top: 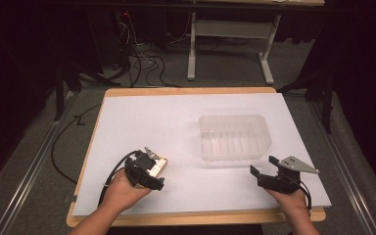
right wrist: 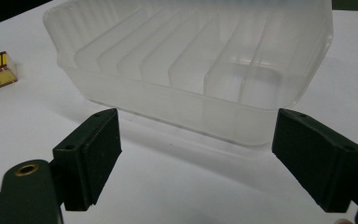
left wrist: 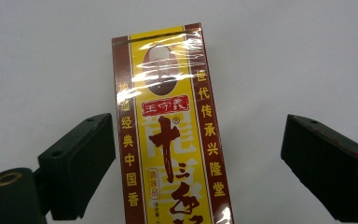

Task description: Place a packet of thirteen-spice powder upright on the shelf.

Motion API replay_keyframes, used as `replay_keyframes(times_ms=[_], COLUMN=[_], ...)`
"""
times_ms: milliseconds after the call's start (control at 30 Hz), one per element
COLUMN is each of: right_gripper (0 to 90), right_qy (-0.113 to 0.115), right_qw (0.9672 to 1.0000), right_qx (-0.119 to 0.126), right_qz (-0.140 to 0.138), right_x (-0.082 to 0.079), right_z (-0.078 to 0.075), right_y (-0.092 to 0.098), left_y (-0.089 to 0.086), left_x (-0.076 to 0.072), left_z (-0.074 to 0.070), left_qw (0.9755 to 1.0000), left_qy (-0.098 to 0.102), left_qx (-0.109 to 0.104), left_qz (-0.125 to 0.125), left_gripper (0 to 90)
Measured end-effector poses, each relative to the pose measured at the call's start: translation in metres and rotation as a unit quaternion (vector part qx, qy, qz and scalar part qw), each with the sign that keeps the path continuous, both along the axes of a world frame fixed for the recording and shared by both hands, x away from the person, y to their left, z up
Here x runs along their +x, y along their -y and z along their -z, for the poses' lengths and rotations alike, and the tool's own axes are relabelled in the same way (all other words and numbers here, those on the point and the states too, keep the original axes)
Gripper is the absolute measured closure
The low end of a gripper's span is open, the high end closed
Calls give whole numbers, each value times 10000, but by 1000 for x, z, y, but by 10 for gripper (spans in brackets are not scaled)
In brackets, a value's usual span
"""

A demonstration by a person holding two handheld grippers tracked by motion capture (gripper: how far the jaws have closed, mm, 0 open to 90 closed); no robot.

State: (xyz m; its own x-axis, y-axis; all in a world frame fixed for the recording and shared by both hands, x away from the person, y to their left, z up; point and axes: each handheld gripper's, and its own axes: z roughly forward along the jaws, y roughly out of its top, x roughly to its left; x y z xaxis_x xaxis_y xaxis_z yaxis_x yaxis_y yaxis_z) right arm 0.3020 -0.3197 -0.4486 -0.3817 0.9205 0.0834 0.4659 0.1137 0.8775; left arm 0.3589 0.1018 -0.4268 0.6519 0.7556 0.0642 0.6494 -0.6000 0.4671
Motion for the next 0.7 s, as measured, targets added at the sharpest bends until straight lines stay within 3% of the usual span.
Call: replay_keyframes(times_ms=[333, 533, 700], right_gripper=[160, 161, 162], right_qy=[-21, -28, -53], right_qw=[10000, 10000, 10000], right_qx=[15, 50, 65], right_qz=[-20, -13, -13], right_x=[0, 0, 0], right_z=[0, -1, 0], right_y=[0, 1, 2], left_y=[-2, -10, -8], left_x=[11, 24, 29], left_z=[2, 2, 7], left_qw=[9992, 9970, 9953], left_qy=[-321, -692, -928], left_qx=[210, 47, 119], left_qz=[-149, -346, -256], left_gripper=[62, 44, 32])
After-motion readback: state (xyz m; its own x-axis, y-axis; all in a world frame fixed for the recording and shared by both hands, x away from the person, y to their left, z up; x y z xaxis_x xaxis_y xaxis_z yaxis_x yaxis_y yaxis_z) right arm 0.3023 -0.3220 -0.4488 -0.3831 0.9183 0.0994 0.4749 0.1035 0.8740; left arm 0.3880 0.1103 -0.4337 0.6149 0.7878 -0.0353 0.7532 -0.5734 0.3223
